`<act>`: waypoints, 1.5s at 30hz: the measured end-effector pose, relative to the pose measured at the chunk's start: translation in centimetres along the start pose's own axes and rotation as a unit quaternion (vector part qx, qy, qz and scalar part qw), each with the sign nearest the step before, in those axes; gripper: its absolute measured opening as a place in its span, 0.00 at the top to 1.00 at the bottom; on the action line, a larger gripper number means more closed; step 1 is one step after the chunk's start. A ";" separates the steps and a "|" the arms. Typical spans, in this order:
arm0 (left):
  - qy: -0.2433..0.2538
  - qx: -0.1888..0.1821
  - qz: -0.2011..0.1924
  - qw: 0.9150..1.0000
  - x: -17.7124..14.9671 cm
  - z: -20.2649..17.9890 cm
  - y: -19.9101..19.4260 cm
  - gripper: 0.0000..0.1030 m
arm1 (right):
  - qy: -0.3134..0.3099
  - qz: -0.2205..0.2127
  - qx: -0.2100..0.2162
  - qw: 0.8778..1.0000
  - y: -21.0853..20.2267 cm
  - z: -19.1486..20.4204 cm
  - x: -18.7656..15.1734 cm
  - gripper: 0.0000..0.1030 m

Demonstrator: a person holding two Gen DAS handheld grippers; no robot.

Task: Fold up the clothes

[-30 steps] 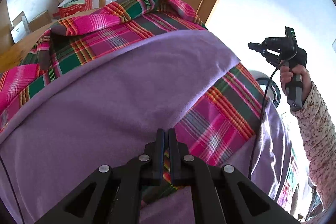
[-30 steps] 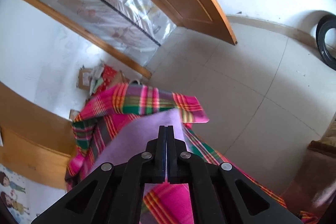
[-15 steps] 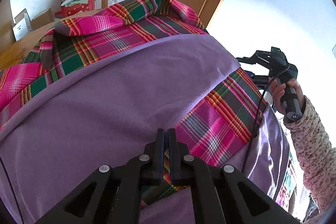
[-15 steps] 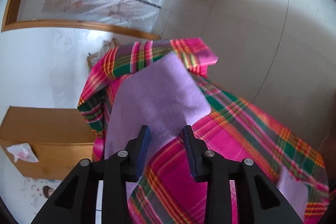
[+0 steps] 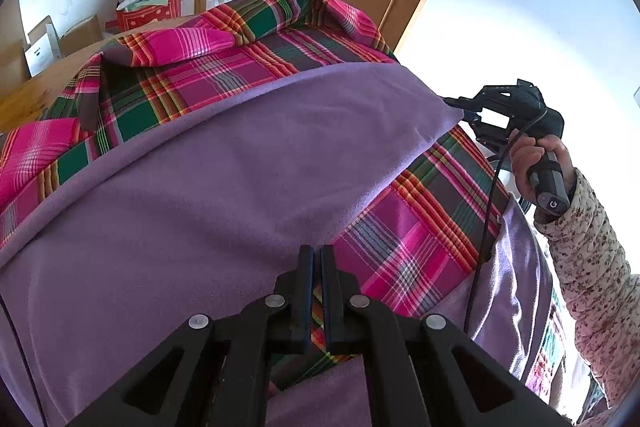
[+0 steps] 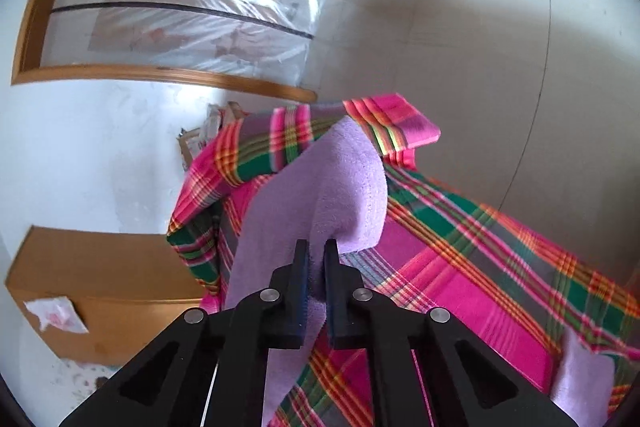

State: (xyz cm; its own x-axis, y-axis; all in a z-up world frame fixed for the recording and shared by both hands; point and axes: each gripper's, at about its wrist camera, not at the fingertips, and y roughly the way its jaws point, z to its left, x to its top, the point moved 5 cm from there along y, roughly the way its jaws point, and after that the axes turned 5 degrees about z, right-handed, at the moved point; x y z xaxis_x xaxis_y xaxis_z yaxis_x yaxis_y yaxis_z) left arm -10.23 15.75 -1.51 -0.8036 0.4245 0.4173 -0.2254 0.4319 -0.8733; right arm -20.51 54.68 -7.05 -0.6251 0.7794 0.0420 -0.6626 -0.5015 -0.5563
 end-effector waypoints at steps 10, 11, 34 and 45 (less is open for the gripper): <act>0.019 -0.013 0.001 1.000 -0.9 -1.5 -0.9 0.97 | -0.085 -0.049 -0.070 0.993 -4.0 2.5 -1.7 0.94; 0.023 -0.016 0.006 1.000 -1.2 -1.8 -0.8 0.97 | -0.093 -0.051 -0.084 0.991 -4.2 2.2 -1.8 0.94; 0.009 -0.024 -0.012 1.000 -2.7 -0.2 -4.8 0.89 | -0.191 -0.128 -0.191 0.954 -8.5 4.2 -3.8 0.91; -0.076 0.051 -0.076 0.993 -7.1 5.7 -13.4 0.88 | -0.341 -0.141 -0.148 0.918 -12.5 15.5 -10.8 0.84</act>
State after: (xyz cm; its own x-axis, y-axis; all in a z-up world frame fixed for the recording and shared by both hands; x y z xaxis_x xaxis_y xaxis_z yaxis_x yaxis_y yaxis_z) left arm -4.64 2.40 5.79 -0.8284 0.2325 0.5096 -0.3979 0.3960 -0.8276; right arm -11.84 46.77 12.30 -0.6260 0.3956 0.6720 -0.7592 -0.1127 -0.6410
